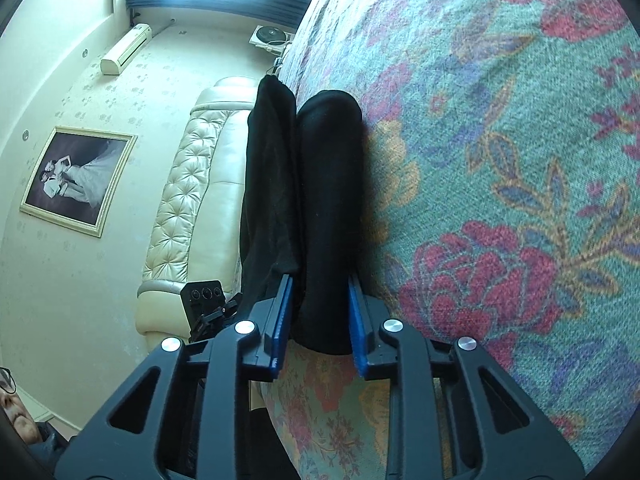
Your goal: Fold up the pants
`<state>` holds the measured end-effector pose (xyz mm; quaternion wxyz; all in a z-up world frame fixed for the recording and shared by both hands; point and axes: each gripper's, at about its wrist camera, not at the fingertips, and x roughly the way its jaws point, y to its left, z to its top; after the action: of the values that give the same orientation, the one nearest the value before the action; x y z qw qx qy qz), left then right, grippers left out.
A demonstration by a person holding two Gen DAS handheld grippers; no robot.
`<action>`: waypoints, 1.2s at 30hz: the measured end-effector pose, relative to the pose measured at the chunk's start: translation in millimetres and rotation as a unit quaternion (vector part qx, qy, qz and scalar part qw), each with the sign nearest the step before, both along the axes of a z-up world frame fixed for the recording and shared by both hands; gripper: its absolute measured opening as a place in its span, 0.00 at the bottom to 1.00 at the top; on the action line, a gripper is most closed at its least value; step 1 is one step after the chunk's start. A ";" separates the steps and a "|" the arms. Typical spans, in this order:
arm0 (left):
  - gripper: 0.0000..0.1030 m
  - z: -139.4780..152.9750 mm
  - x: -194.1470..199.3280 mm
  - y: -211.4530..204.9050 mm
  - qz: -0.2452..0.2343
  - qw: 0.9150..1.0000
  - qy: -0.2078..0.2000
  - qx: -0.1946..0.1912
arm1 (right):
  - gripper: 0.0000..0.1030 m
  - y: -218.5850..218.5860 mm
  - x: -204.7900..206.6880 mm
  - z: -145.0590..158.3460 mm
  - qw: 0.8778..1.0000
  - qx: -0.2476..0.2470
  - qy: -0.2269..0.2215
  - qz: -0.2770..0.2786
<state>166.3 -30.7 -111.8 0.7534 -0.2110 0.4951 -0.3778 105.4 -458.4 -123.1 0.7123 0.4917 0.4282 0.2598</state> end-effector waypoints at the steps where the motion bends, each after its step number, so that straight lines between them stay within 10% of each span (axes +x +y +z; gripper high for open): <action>1: 0.65 1.4 -1.0 0.5 0.004 1.000 -0.003 0.002 | 0.31 1.0 -0.3 3.3 1.000 -0.007 -0.003 0.001; 12: 0.77 31.4 -44.6 9.1 0.078 0.985 -0.082 0.126 | 0.59 7.9 -50.8 56.1 0.982 -0.181 -0.005 -0.047; 20: 0.83 60.3 -104.6 1.0 0.160 0.936 -0.195 0.247 | 0.79 75.5 -91.7 96.8 0.907 -0.416 -0.029 -0.063; 26: 0.83 63.7 -134.9 -15.2 0.176 0.943 -0.180 0.216 | 0.83 124.6 -111.5 107.1 0.889 -0.452 -0.055 -0.058; 36: 0.83 56.4 -168.0 -48.0 0.145 0.931 -0.195 0.272 | 0.83 184.1 -119.0 107.3 0.879 -0.470 -0.074 -0.038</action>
<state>-1.7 -78.7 -55.4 0.9104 0.0101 0.3859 -0.1492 -13.6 -274.3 -15.8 0.8987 0.0938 0.4269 0.0364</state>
